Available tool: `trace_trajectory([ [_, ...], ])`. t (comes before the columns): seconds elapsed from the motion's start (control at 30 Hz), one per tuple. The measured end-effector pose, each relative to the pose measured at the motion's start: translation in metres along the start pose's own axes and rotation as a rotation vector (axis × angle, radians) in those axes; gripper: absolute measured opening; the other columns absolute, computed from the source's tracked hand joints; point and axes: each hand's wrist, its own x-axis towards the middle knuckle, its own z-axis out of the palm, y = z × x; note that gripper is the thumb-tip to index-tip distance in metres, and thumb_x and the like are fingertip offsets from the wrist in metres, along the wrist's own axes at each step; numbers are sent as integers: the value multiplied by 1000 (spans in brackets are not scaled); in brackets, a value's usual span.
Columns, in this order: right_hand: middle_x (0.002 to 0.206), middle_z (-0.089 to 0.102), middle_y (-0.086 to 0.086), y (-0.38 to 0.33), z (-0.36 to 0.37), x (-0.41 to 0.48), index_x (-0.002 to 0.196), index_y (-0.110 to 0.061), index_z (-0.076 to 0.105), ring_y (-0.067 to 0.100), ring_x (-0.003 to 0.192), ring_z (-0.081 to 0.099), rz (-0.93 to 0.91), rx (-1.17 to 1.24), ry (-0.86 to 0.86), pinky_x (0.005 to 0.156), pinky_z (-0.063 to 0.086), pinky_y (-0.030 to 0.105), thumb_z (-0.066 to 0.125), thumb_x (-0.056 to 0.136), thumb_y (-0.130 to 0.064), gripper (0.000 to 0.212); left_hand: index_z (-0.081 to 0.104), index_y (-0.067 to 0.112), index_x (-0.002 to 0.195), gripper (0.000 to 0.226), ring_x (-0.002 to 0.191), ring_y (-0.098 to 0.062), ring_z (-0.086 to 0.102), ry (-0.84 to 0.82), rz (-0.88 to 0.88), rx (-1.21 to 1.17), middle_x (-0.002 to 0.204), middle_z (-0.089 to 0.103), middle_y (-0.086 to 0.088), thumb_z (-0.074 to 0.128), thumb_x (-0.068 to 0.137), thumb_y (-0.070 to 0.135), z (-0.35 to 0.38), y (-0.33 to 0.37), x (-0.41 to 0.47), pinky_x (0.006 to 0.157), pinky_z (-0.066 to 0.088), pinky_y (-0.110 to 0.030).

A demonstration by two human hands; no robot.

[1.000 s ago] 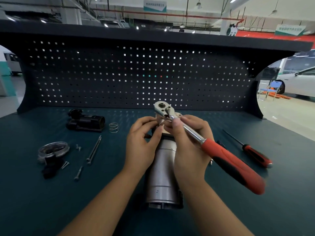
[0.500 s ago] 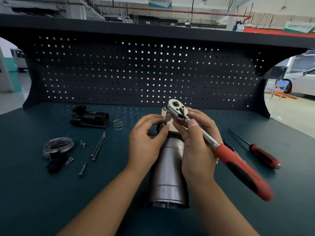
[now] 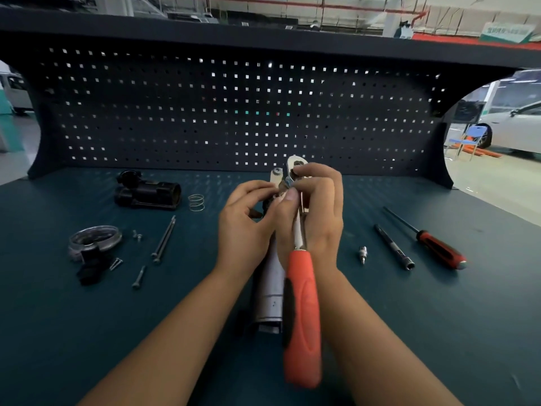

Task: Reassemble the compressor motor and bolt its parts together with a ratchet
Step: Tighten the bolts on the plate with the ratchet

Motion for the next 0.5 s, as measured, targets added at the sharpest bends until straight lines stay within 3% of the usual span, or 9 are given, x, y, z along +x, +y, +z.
trace_trajectory([
  [0.07, 105, 53, 13, 0, 2, -3, 82, -3, 53, 17, 92, 52, -29, -33, -21, 74, 46, 25, 48, 85, -10, 9, 73, 19, 92, 44, 96, 4, 57, -5, -13, -14, 100, 59, 19, 50, 73, 51, 0, 3, -1, 78, 48, -15],
  [0.17, 99, 55, 19, -3, 6, -3, 80, -1, 54, 16, 93, 51, -98, -68, -36, 70, 45, 23, 49, 86, -8, 10, 72, 37, 77, 31, 101, -16, 61, -52, -127, -184, 104, 64, 2, 50, 64, 54, -3, 12, -2, 83, 51, -33],
  [0.23, 96, 54, 19, -4, 8, -1, 79, -1, 53, 15, 91, 51, -119, -84, -29, 68, 44, 22, 49, 86, -7, 10, 70, 43, 72, 26, 99, -24, 61, -61, -157, -227, 105, 64, -3, 49, 62, 54, -5, 16, -1, 81, 49, -37],
  [0.37, 93, 54, 21, -7, 7, 1, 77, 3, 56, 15, 93, 51, -102, -74, -22, 72, 43, 18, 49, 84, -4, 12, 66, 22, 89, 46, 99, -12, 52, -30, 26, 32, 98, 61, 8, 37, 68, 50, -3, 17, 4, 86, 39, -17],
  [0.5, 99, 51, 9, -8, 3, 3, 81, 3, 56, 13, 99, 52, 2, -26, -33, 77, 44, 17, 49, 83, -6, 11, 66, 31, 89, 28, 83, 4, 54, 33, 54, 5, 82, 60, 19, 50, 67, 38, -2, 22, 12, 73, 39, -7],
])
